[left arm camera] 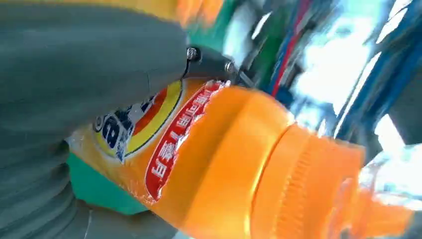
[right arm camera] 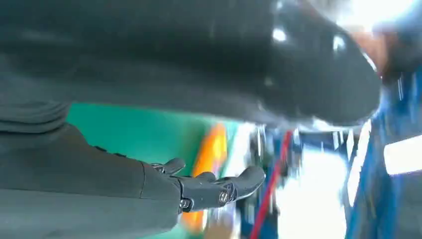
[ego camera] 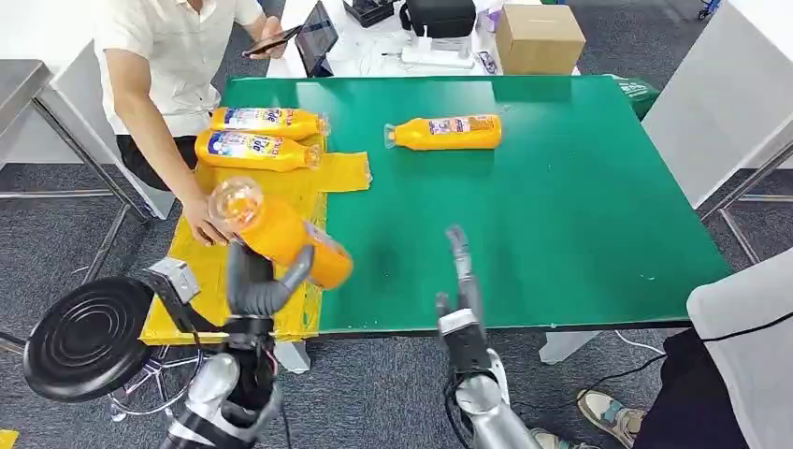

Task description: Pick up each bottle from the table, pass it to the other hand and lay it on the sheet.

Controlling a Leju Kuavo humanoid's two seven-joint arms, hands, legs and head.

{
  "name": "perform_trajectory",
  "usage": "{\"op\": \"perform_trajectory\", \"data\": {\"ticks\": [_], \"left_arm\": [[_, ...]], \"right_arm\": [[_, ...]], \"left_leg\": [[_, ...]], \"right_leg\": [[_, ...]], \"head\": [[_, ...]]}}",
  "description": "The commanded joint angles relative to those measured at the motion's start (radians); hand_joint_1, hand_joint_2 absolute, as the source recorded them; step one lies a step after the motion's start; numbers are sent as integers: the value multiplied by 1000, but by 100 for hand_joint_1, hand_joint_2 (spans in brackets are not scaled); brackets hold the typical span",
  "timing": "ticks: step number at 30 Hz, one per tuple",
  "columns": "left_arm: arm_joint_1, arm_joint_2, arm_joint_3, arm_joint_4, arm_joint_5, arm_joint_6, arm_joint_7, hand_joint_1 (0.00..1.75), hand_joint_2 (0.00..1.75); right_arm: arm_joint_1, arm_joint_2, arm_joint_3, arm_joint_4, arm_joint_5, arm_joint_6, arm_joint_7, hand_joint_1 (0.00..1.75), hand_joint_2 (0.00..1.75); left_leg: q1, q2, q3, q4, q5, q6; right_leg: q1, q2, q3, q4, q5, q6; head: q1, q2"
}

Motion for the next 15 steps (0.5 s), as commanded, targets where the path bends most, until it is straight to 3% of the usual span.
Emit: {"op": "perform_trajectory", "data": {"ticks": [1, 6, 9, 10, 11, 15], "left_arm": [[-245, 44, 53, 327, -353, 89, 15, 175, 175], [-302, 37, -6, 401, -515, 107, 74, 175, 175], [-398, 35, -102, 622, -889, 165, 207, 175, 175], [-446, 22, -154, 763, -1131, 228, 296, 175, 175], [-470, -3, -143, 864, -1186, 204, 318, 175, 175], [-470, -3, -143, 864, -1186, 204, 318, 175, 175]], "right_arm": [[102, 123, -248, -471, 162, -118, 1, 0, 0], [97, 139, -256, -492, 155, -118, 1, 0, 0], [65, 113, -204, -404, 106, -118, 1, 0, 0], [41, 110, -179, -361, 88, -118, 1, 0, 0], [27, 103, -150, -326, 61, -118, 1, 0, 0], [27, 103, -150, -326, 61, -118, 1, 0, 0]], "left_leg": [[0, -3, -1, 1, 1, -1], [1, -3, 1, 1, 1, -2], [1, -3, 2, 0, 1, -1], [1, -3, 3, -1, 1, -1], [1, -4, 4, -1, 2, -2], [1, -1, 4, -1, 1, -2]], "right_leg": [[0, -3, -1, 2, 0, -2], [1, -4, 2, 1, -1, -2], [1, -4, 4, -1, -1, -2], [1, -4, 4, -1, 0, -2], [1, -6, 6, -2, 0, -3], [1, -1, 5, -1, 1, -2]], "head": [[0, 0], [0, 0], [0, 0], [0, 0], [0, 0], [0, 0]]}}
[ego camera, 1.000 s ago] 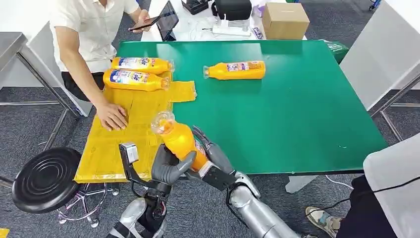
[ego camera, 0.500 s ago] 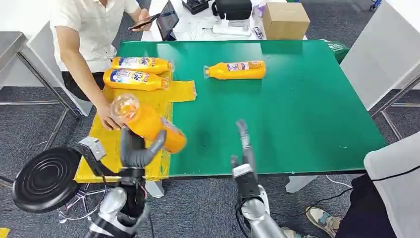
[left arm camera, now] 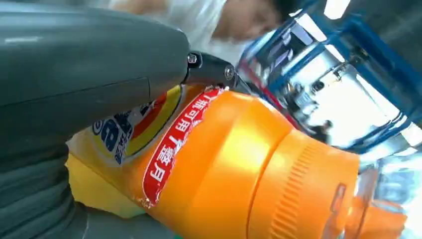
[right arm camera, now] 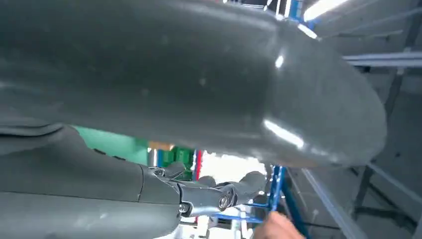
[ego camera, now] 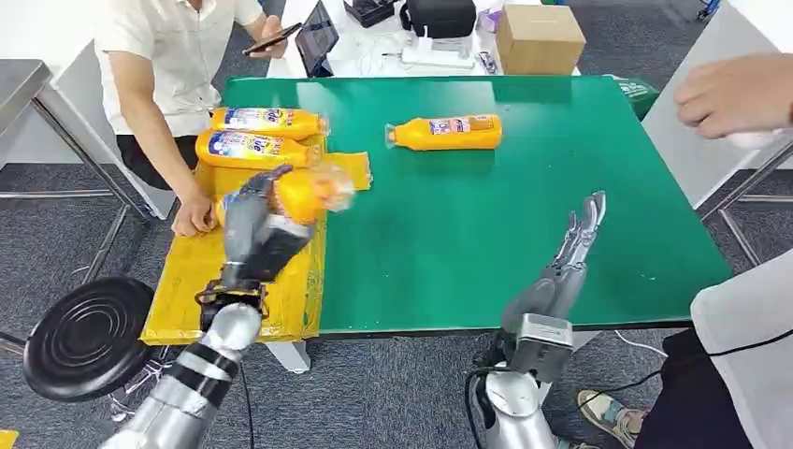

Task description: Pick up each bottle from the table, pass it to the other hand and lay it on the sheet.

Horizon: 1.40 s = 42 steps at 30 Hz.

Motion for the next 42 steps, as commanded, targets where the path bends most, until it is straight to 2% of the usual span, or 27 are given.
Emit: {"op": "perform_trajectory", "data": {"ticks": [1, 2, 7, 13, 14, 17, 19, 21, 22, 26, 28, 31, 32, 36, 42], "left_arm": [[-180, -23, -127, 451, -188, 19, 77, 175, 175], [-180, -23, -127, 451, -188, 19, 77, 175, 175], [-254, -82, -27, 689, -175, -203, 124, 175, 175], [-301, -66, -42, 792, -247, -268, 252, 175, 175], [-301, -65, -43, 797, -252, -273, 261, 166, 175], [-282, -80, 38, 797, -170, -339, 229, 159, 175], [-273, -89, 49, 791, -162, -332, 228, 150, 175], [-271, -95, 36, 787, -184, -307, 249, 31, 175], [-268, -101, 40, 783, -188, -284, 267, 5, 175], [-268, -101, 40, 783, -188, -284, 267, 5, 175], [-266, -105, 38, 778, -198, -256, 283, 0, 175], [-261, -121, 53, 766, -184, -267, 249, 0, 175], [-258, -123, 51, 758, -186, -263, 233, 0, 0], [-235, -144, 82, 704, -138, -241, 129, 0, 0], [-235, -144, 82, 704, -138, -241, 129, 0, 0]], "right_arm": [[-59, -16, 34, 85, -38, 0, 3, 0, 0], [-59, -16, 34, 85, -38, 0, 3, 0, 0], [-88, -39, 119, 179, -101, 0, 3, 0, 0], [-101, -36, 146, 230, -127, 17, 3, 0, 0], [-102, -35, 147, 233, -126, 17, 3, 0, 0], [-98, -34, 142, 253, -136, 28, 3, 0, 0], [-95, -34, 137, 267, -139, 34, 3, 0, 0], [-92, -32, 132, 274, -143, 42, 3, 0, 0], [-93, -29, 131, 278, -141, 43, 3, 0, 0], [-93, -29, 131, 278, -141, 43, 3, 0, 0], [-93, -26, 128, 285, -142, 43, 3, 0, 0], [-88, -25, 121, 292, -138, 45, 3, 0, 0], [-86, -26, 120, 290, -138, 46, 3, 0, 0], [-75, -34, 116, 275, -137, 45, 3, 0, 0], [-75, -34, 116, 275, -137, 45, 3, 0, 0]], "left_leg": [[1, 2, 2, 0, 0, -1], [1, 2, 1, 0, 0, -1], [2, 3, 3, -1, 0, -1], [2, 3, 2, 0, 0, -1], [3, 3, 3, 0, 0, -2], [2, 3, 2, -1, 0, -1], [2, 3, 3, -1, 0, -2], [2, 3, 4, -2, -1, -2], [1, 3, 3, -1, -1, -1], [1, 3, 3, -1, 0, -1], [2, 2, 3, -1, -1, -2], [2, 2, 4, -1, 0, -2], [2, 2, 5, -2, 0, -2], [2, 0, 3, -1, 0, -2], [2, 1, 3, -1, -1, -1]], "right_leg": [[1, 1, 2, -1, 0, -2], [1, 1, 1, 0, 1, -1], [2, 1, 3, -2, 1, -2], [2, 1, 2, -1, 1, -2], [3, 2, 3, -1, 1, -2], [2, 2, 2, -1, 1, -1], [2, 2, 3, -2, 1, -2], [2, 1, 4, -2, 0, -2], [1, 2, 3, -1, 0, -1], [1, 2, 3, -1, 0, -1], [2, 1, 4, -1, 0, -2], [2, 0, 5, -2, 0, -2], [3, 1, 5, -2, 1, -3], [2, -1, 4, -1, 0, -2], [2, 0, 3, -1, 0, -2]], "head": [[0, 0], [0, 0], [0, 0], [0, 0], [0, 0], [0, 0], [0, 0], [0, 0], [0, 0], [0, 0], [0, 0], [0, 0], [0, 0], [0, 0], [0, 0]]}}
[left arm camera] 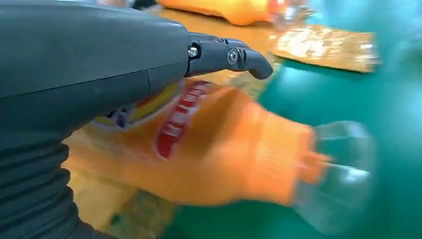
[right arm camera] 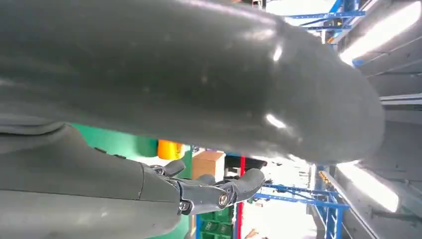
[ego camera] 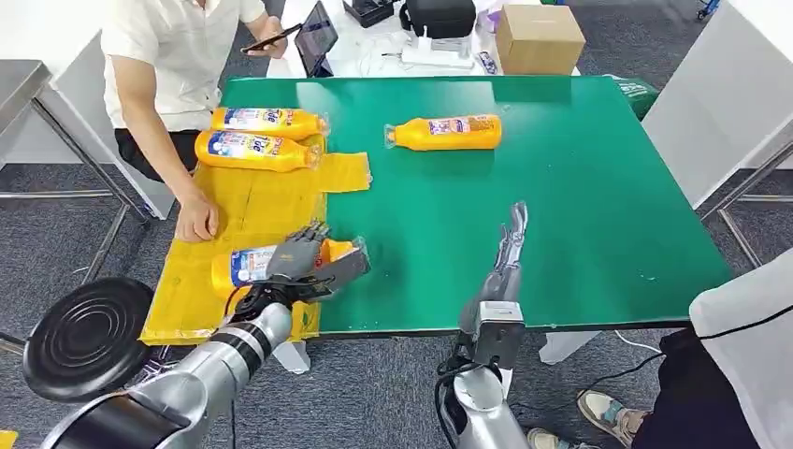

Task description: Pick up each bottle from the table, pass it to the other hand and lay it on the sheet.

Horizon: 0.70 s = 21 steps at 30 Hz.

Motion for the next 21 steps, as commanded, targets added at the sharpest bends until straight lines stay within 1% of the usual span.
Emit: {"op": "perform_trajectory", "data": {"ticks": [1, 3, 4, 5, 6, 7, 8, 9, 10, 13, 15, 17, 18, 19, 21], "left_arm": [[-12, -17, 39, 7, 9, -8, -10, 0, 0], [-12, -17, 39, 7, 9, -8, -10, 0, 0], [7, -24, 91, -29, 89, -41, -97, 0, 0], [21, -24, 90, -59, 100, -22, -141, 0, 0], [42, -26, 96, -98, 119, 4, -187, 0, 175], [68, -17, 78, -156, 119, 27, -236, 0, 175], [98, -7, 60, -216, 99, 102, -259, 0, 175], [129, 1, 43, -276, 75, 179, -269, 0, 175], [166, 8, 24, -347, 59, 225, -276, 0, 175], [288, 24, -7, -577, 109, 272, -314, 0, 175], [341, 35, -38, -699, 153, 300, -328, 0, 175], [373, 27, -37, -766, 221, 342, -371, 0, 175], [412, 21, -33, -834, 409, 324, -439, 0, 175], [437, 15, -19, -863, 564, 272, -458, 0, 175], [476, 4, 7, -911, 821, 191, -495, 0, 175]], "right_arm": [[-25, -29, 2, 54, -1, 1, 3, 0, 0], [-25, -29, 2, 54, -1, 1, 3, 0, 0], [-21, -33, 5, 46, 0, -2, 3, 0, 0], [-17, -35, 4, 43, 1, -6, 3, 0, 0], [-12, -37, 4, 38, -1, -4, 3, 0, 0], [-9, -42, 10, 31, -1, -8, 3, 0, 0], [-8, -42, 11, 28, 0, -8, 3, 0, 0], [-5, -42, 14, 23, 2, -13, 3, 0, 0], [-1, -43, 17, 18, 2, -22, 3, 0, 0], [16, -42, 5, -1, 34, -44, 3, 0, 0], [31, -33, -27, -26, 85, -44, 3, 0, 0], [27, -42, -18, -24, 85, -44, 3, 0, 0], [35, -35, -61, -11, 159, -44, 3, 0, 175], [38, -42, -82, -3, 189, -44, 3, 0, 175], [36, -49, -169, 35, 321, -44, 3, 0, 175]], "left_leg": [[1, 1, 2, -1, 0, -1], [1, 1, 2, 0, 0, -2], [1, 1, 2, 0, 0, -1], [1, 1, 1, 0, 0, -1], [1, 1, 1, -1, 0, -1], [1, 1, 2, -1, 0, -1], [1, 0, 2, -1, 0, -1], [1, 1, 3, -1, -1, -1], [1, 1, 3, -1, -1, -1], [1, 3, 4, -1, -2, -2], [1, 3, 4, -1, -2, -2], [1, 1, 2, 0, -2, -2], [0, 1, 0, 0, -1, -1], [1, 2, 2, -1, -2, -2], [0, 1, 0, -1, -1, -1]], "right_leg": [[1, 0, 2, -1, 0, -2], [1, 0, 2, -1, 0, -2], [1, 0, 2, -1, 0, -2], [1, 0, 1, -1, 0, -1], [1, 0, 1, -1, 0, -1], [1, 0, 2, -2, 0, -2], [1, -1, 2, -1, 0, -1], [1, 0, 3, -2, 0, -2], [1, 0, 3, -2, -1, -2], [1, 2, 3, -2, -1, -2], [1, 2, 3, -1, -1, -2], [1, 0, 2, -1, -1, -2], [1, 1, 0, -1, -1, -2], [1, 0, 2, -1, -1, -3], [0, 0, 0, -1, 0, -1]], "head": [[0, 0], [0, 0], [0, 0], [0, 0], [0, 0], [0, 0], [0, 0], [0, 0], [0, 0], [0, 0], [0, 0], [0, 0], [0, 0], [0, 0], [0, 0]]}}
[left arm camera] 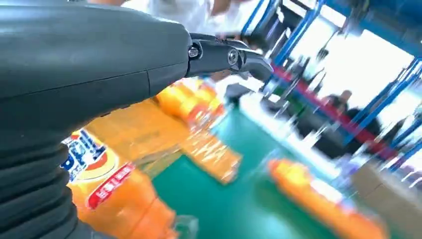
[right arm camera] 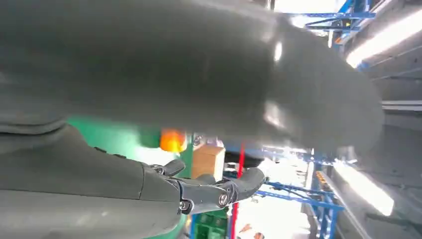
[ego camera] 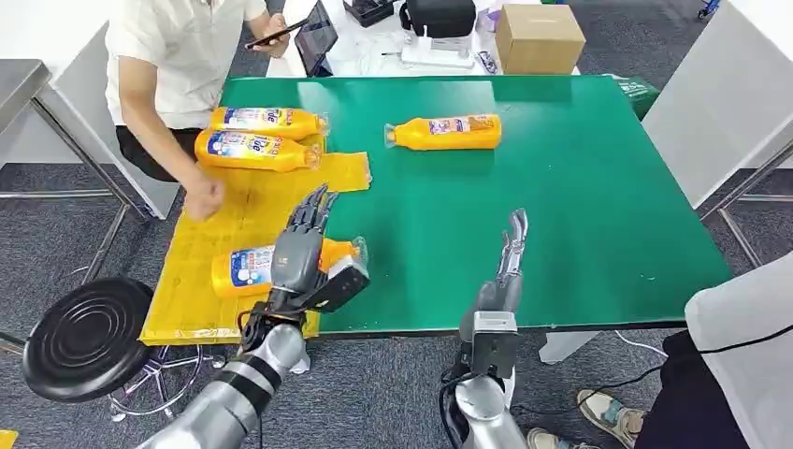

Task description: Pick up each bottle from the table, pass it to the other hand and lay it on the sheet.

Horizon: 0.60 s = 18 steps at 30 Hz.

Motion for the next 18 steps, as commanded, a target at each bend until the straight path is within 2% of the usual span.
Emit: {"op": "perform_trajectory", "data": {"ticks": [1, 3, 9, 14, 16, 18], "left_arm": [[216, 15, 5, -437, 769, -142, -161, 0, 175], [230, 19, 18, -459, 828, -154, -164, 0, 175], [280, 51, 87, -582, 1143, -227, -150, 0, 175], [352, 69, 120, -672, 1110, -205, -187, 0, 175], [366, 66, 118, -697, 1074, -186, -212, 0, 175], [367, 66, 115, -700, 1066, -181, -215, 0, 175]], "right_arm": [[-9, -43, -226, 87, 339, -4, 3, 0, 175], [-30, -65, -248, 122, 360, -4, 3, 0, 175], [-100, -109, -437, 280, 716, -4, 3, 0, 175], [-130, -134, -633, 347, 1004, -4, 29, 0, 175], [-162, -173, -652, 386, 1095, -4, 87, 0, 175], [-168, -178, -652, 394, 1103, -4, 95, 0, 175]], "left_leg": [[1, 1, 4, -1, -1, -1], [1, 0, 3, -1, 0, -1], [0, 1, 2, -1, 0, -1], [1, 0, 4, -2, 0, -1], [1, 0, 4, -2, -1, -2], [0, 0, 2, -1, 0, -1]], "right_leg": [[1, 0, 4, -2, 0, -2], [1, -1, 3, -2, 0, -2], [1, 1, 3, -2, 1, -1], [1, 0, 5, -3, 0, -2], [1, 0, 5, -3, 0, -2], [0, -1, 3, -1, 0, -1]], "head": [[0, 0], [0, 0], [0, 0], [0, 0], [0, 0], [0, 0]]}}
